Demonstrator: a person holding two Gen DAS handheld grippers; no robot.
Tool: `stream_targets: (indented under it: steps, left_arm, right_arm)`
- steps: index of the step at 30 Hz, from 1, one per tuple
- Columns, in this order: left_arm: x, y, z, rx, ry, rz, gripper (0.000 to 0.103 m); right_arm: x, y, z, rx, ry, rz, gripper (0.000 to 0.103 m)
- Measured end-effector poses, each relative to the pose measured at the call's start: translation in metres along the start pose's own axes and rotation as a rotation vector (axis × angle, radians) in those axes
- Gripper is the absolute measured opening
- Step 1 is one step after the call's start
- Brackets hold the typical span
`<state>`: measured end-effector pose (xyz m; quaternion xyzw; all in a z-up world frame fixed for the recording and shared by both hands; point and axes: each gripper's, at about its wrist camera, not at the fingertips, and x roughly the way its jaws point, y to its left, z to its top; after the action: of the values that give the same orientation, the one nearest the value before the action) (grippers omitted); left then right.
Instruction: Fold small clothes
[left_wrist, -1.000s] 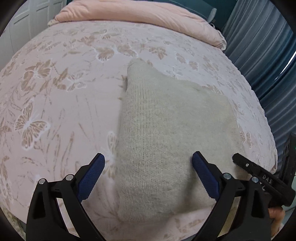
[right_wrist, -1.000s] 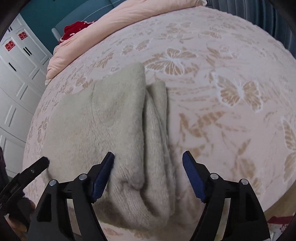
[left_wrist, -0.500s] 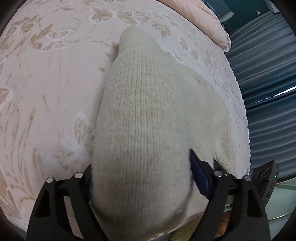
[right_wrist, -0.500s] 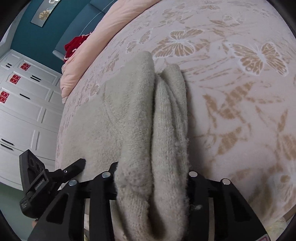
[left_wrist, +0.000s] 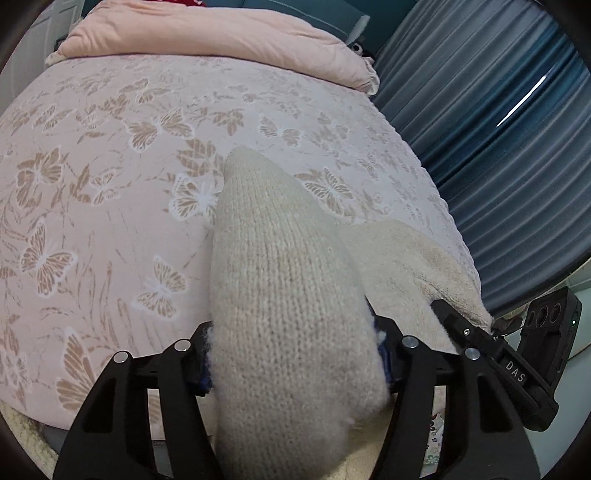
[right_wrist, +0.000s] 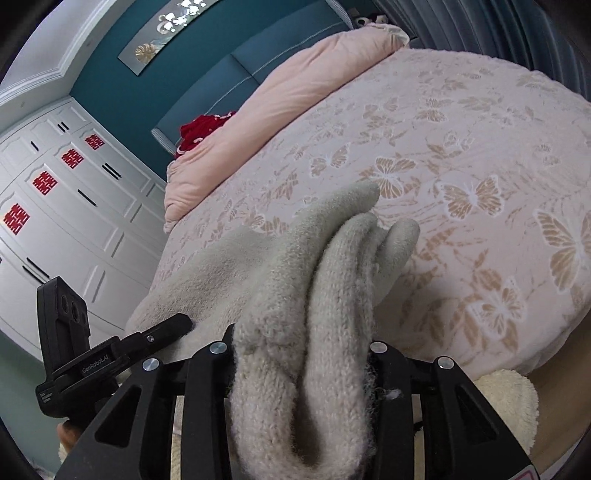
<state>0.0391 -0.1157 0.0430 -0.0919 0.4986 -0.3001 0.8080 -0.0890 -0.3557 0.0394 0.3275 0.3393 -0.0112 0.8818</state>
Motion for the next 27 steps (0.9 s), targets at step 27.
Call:
stream_targets:
  steps: [27]
  left_arm:
    - [-0.173, -0.07, 0.026, 0.191, -0.36, -0.075, 0.06]
  right_arm:
    - [-0.14, 0.119, 0.027, -0.221, -0.361, 0.098, 0.035]
